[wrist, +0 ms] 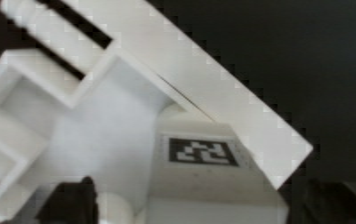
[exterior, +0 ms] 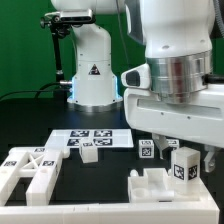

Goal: Assemble chair

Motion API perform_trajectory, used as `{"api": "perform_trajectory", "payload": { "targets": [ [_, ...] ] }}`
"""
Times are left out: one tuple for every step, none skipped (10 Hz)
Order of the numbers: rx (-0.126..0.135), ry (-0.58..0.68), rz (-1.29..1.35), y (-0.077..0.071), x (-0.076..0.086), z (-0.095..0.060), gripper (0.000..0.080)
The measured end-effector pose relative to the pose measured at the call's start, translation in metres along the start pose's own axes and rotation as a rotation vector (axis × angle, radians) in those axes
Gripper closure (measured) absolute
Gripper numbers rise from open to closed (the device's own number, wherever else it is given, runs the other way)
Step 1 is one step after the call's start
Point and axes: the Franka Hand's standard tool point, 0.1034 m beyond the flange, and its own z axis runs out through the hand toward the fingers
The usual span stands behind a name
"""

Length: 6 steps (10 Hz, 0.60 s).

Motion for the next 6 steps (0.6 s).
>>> {"api": "perform_trajectory", "payload": {
  "targets": [
    [0.004, 0.001, -0.008, 0.0003, 0.0007, 0.0009, 0.0163],
    [0.003, 0.001, -0.083, 0.0004, 0.0007, 0.001, 0.0154],
    [0.003, 0.001, -0.169, 0.0006, 0.0009, 0.001, 0.0154],
    [0.002, 0.002, -0.279, 0.0008, 0.0013, 0.001, 0.015],
    [0.002, 0.002, -0.407, 0.0008, 0.0013, 0.001, 0.015],
    [-0.021, 0.002, -0.544, 0.0018, 0.0003, -0.0001, 0.015]
  ]
}}
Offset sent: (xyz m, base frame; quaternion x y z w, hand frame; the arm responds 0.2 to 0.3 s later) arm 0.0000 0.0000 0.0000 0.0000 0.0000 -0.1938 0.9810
